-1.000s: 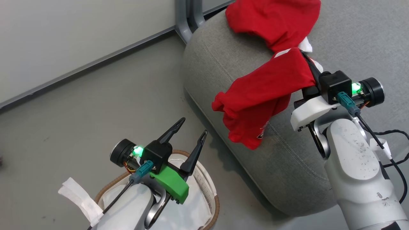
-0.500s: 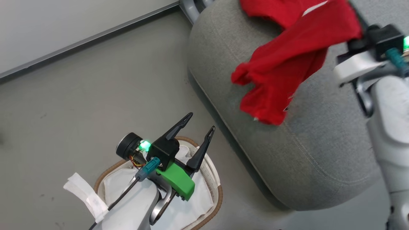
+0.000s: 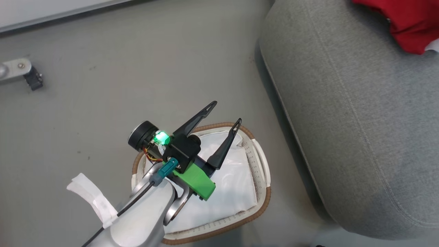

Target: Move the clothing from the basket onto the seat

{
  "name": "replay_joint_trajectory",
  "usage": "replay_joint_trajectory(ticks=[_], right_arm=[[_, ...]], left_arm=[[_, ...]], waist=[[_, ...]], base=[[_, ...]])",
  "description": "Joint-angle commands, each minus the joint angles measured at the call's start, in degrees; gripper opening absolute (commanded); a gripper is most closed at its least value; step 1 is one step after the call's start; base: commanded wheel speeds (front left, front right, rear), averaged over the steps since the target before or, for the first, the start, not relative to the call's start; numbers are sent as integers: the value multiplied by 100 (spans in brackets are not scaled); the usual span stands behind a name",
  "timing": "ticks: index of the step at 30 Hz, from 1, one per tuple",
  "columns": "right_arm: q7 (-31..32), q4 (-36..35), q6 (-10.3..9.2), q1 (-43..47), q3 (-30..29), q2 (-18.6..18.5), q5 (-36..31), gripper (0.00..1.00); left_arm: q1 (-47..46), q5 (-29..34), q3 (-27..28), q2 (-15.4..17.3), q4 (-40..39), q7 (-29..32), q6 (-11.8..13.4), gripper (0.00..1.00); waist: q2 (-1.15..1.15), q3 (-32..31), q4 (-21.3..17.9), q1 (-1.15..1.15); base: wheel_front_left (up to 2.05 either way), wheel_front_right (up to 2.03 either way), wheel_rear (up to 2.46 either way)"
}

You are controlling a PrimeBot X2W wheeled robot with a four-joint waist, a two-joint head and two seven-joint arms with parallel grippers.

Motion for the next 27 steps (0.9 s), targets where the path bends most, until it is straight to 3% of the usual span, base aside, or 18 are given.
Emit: replay_joint_trajectory(ticks=[1,9,18,21,23,27], right_arm=[[-29,115,-8,138,-32,14,-28,0],[-117,1015,-9,641,-500,339,-492,0],[-314,1476,-9,1097,-757,786,-799,0],[-336,1354,-9,1233,-765,879,-828,37],[-327,1139,-9,1380,-748,919,-802,100],[-329,833,-9,1779,-624,1021,-724,100]], left_arm=[[-141,49,5,18,-58,-2,-6,100],[-410,120,26,11,-203,12,59,100],[-380,35,48,54,-165,7,108,100],[-349,8,56,59,-154,6,122,100],[-328,-25,58,57,-141,6,128,100],[-242,-106,74,38,-93,4,121,100]], waist=[[0,623,554,-1],[0,1096,739,-1],[0,1094,539,-1],[0,1029,456,-1],[0,969,394,-1],[0,767,266,-1]], base=[[0,0,0],[0,0,0],[0,0,0],[0,0,0],[0,0,0],[0,0,0]])
